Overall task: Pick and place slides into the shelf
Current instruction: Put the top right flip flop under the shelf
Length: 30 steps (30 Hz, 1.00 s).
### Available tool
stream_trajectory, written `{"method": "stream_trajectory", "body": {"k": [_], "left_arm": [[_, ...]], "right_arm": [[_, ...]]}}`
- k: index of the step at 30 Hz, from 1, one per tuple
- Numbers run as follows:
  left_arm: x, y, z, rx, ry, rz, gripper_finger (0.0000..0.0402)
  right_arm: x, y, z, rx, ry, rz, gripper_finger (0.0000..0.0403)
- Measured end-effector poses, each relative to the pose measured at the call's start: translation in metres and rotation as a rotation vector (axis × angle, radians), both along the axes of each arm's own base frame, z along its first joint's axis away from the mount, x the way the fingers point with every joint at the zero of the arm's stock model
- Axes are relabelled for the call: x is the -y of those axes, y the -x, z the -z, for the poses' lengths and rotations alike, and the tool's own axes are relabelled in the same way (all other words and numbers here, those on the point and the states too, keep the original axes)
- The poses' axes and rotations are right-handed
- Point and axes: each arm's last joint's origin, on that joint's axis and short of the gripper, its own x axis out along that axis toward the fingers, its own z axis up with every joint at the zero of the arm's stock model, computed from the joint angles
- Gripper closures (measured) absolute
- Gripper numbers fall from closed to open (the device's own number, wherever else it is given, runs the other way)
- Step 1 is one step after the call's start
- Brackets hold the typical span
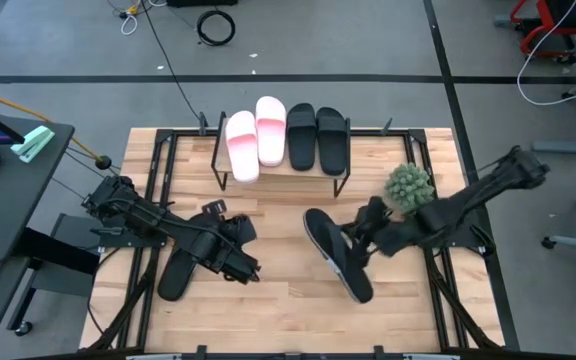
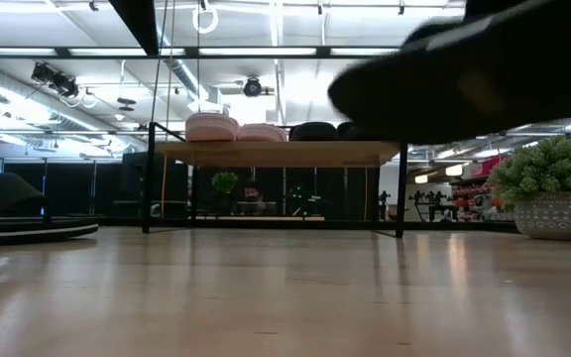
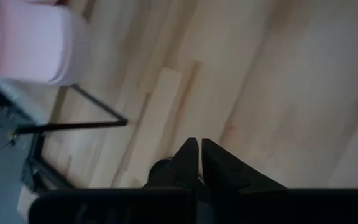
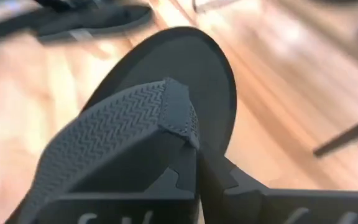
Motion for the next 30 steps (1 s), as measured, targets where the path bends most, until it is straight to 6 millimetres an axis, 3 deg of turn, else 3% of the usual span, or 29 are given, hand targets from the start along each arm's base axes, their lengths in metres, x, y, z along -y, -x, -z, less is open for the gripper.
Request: {"method": "stream_trajectory", "body": {"k": [5, 9, 12, 16, 19, 24, 30], "left_arm": [[-0.003, 0.004, -0.002, -0.006, -0.018, -0.039, 0.0392], [-0.008, 0.005, -0.008, 0.012, -0.017, -0.045, 0.0396], [-0.010, 0.005, -0.012, 0.021, -0.011, -0.048, 0.0389], [-0.015, 0.005, -0.016, 0.032, -0.007, -0.054, 0.0383], [-0.015, 0.007, -0.018, 0.032, -0.007, -0.044, 0.0389], [-0.015, 0.007, -0.017, 0.013, -0.014, -0.015, 0.0397], [-0.015, 0.007, -0.017, 0.014, -0.014, -0.015, 0.0379]], "right_arm": [[-0.009, -0.032, 0.046, -0.180, 0.012, 0.068, 0.0399], [-0.002, -0.062, 0.063, -0.240, 0.072, 0.138, 0.0400], [0.013, -0.089, 0.067, -0.299, 0.127, 0.155, 0.0400], [0.049, -0.117, 0.069, -0.425, 0.139, 0.241, 0.0400], [0.077, -0.126, 0.073, -0.549, 0.114, 0.304, 0.0400], [0.113, -0.133, 0.076, -0.603, 0.098, 0.368, 0.0397], [0.120, -0.133, 0.076, -0.636, 0.012, 0.255, 0.0378]]}}
